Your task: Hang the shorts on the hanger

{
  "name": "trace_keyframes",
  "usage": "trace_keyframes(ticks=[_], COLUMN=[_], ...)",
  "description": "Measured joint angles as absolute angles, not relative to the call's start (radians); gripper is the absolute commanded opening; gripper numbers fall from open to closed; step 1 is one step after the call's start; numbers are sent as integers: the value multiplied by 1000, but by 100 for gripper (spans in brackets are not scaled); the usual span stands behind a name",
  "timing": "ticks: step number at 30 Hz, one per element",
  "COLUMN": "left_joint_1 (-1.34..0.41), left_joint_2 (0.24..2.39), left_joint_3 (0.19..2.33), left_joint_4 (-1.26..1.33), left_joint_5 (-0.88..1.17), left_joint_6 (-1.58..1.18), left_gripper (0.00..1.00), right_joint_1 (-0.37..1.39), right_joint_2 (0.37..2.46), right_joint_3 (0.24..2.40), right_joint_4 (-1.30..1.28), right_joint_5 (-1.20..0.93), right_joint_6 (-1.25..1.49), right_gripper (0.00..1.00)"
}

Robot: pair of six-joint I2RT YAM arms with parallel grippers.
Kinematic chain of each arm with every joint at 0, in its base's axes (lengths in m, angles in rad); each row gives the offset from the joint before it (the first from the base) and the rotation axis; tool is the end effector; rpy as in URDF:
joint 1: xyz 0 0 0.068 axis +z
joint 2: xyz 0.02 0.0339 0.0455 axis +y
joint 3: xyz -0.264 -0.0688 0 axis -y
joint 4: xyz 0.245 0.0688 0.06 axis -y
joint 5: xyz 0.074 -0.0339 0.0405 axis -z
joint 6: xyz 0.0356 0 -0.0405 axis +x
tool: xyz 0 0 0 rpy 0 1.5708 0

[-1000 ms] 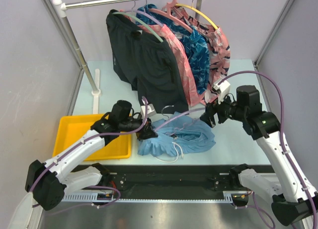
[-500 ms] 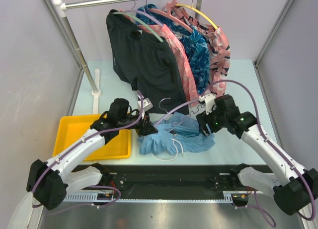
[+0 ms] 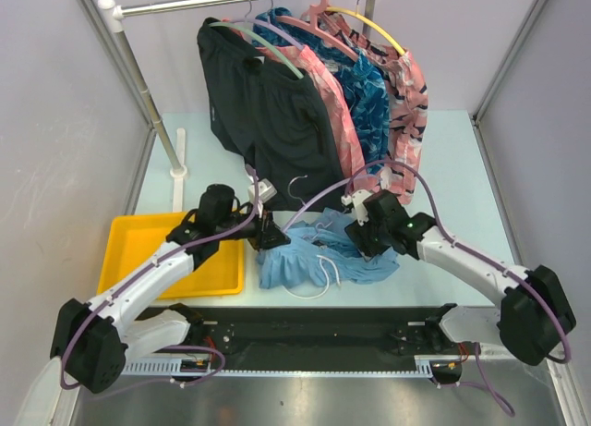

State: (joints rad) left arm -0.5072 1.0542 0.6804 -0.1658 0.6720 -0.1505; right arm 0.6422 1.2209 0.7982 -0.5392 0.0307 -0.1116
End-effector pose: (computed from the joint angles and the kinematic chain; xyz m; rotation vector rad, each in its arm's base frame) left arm 0.1876 -0.1296 0.2571 0.7927 2.0211 -1.0937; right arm 0.1930 0.1430 0.2258 -0.9237 2.3670 0.1717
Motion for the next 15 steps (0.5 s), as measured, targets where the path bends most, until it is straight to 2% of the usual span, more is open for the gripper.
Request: trace_keyframes(ticks=[3, 6, 10, 12, 15], left_joint_1=[-490, -469, -449, -442, -436], left_joint_2=[1040, 1016, 994, 984, 965], left_joint_3=[668, 654, 649, 647, 646], left_joint_4=[-157, -156, -159, -159, -160], left_joint_5=[672, 673, 684, 696, 720], left_joint_6=[-167, -181, -184, -183, -174], left_gripper=[0, 0, 0, 0, 0], right_joint_1=[642, 630, 555, 505, 423], right_joint_2=[1256, 1271, 1267, 1259, 1239], right_joint_3=[786, 781, 781, 781, 782], right_joint_4=[-520, -517, -508, -501, -492], right_joint_5=[46, 60, 58, 48, 13], right_joint_6=[-129, -146, -162, -168, -169], right_gripper=[61, 52, 32, 29, 29])
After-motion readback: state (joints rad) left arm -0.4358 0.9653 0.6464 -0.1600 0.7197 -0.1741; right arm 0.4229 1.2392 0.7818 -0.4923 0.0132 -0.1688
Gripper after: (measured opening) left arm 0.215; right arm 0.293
